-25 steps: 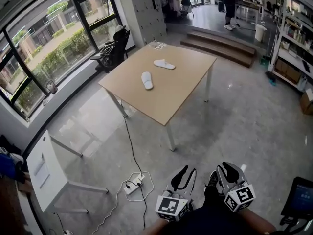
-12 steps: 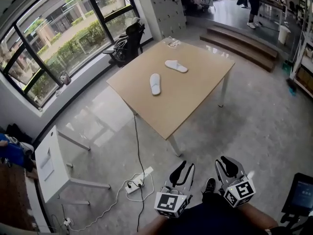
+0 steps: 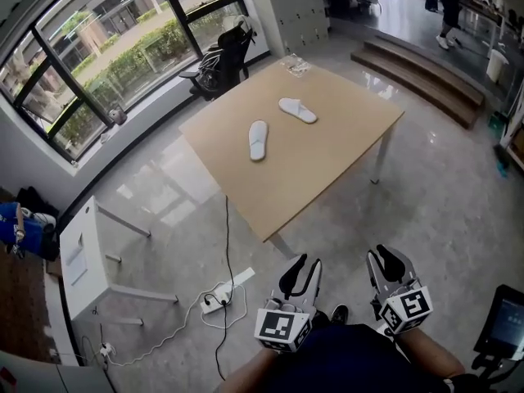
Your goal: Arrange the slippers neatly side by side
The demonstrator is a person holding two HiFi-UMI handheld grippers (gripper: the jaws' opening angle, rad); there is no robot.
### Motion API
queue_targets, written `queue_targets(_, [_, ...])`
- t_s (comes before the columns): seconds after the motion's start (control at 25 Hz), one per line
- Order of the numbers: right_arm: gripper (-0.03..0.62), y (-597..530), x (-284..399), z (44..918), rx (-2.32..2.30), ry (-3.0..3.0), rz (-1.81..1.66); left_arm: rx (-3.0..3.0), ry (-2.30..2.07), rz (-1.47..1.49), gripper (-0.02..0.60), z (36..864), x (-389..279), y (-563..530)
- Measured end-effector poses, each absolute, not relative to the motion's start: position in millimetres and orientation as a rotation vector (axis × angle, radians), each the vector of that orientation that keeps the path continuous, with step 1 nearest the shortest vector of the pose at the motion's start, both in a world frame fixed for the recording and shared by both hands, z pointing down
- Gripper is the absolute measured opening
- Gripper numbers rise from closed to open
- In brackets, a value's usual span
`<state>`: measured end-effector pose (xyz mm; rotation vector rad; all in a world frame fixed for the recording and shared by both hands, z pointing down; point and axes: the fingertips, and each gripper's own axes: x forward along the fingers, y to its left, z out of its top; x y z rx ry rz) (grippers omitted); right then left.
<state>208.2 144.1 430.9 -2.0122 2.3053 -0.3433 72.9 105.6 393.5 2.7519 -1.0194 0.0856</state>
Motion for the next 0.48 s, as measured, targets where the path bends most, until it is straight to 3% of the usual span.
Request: queue_targets(0.48, [0.101,66,251,445,-1.996,2.361,-0.353,2.704,-1.091,0.07,0.114,407,107,22])
